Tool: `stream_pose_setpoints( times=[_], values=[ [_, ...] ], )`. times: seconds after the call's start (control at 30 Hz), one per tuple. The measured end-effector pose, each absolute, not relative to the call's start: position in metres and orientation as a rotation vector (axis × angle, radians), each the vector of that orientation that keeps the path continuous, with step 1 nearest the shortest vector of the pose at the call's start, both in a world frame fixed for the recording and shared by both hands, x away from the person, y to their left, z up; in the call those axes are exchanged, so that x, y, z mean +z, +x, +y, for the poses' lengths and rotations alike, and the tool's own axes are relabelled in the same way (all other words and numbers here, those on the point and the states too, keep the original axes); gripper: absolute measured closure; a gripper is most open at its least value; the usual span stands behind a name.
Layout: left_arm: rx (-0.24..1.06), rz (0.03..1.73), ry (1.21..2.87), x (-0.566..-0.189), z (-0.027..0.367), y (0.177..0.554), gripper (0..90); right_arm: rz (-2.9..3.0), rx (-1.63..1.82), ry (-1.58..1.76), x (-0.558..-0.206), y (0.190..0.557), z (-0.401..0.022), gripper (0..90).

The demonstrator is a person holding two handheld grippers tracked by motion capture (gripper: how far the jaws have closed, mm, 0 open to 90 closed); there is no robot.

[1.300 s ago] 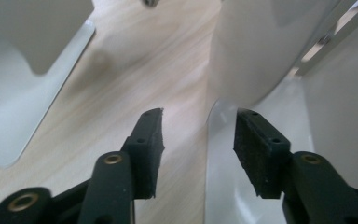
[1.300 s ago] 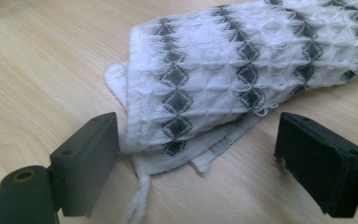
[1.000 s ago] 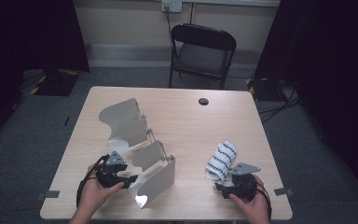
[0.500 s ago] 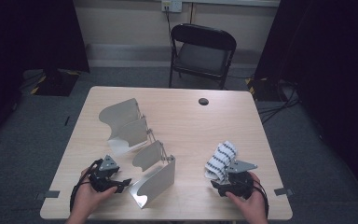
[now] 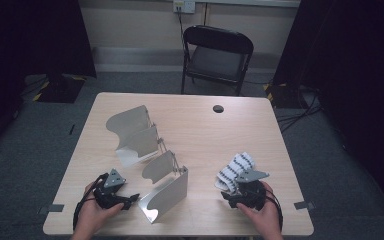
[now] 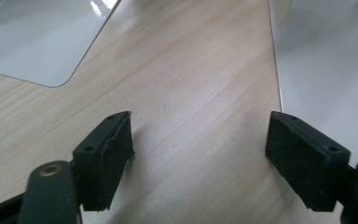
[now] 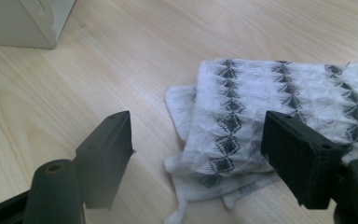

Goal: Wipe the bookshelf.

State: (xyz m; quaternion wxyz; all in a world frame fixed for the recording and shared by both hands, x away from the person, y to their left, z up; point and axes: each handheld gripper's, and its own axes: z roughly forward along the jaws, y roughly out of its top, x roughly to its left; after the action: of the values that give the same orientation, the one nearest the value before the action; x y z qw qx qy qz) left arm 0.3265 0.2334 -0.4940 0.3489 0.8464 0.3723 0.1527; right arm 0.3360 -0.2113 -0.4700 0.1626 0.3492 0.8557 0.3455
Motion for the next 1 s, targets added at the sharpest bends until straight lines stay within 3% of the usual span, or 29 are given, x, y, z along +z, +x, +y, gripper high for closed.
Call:
stream_pose_setpoints(
  times=[0.33,1.0],
  values=[
    [0.403,0.925,2.153,-0.500,0.239,0.326,15.5,2.450,1.029,0.959,-0.473,0.337,-0.190,26.7],
    [0.406,0.926,2.153,-0.500,0.239,0.326,15.4,2.517,1.101,0.873,-0.475,0.344,-0.140,42.2]
  ],
)
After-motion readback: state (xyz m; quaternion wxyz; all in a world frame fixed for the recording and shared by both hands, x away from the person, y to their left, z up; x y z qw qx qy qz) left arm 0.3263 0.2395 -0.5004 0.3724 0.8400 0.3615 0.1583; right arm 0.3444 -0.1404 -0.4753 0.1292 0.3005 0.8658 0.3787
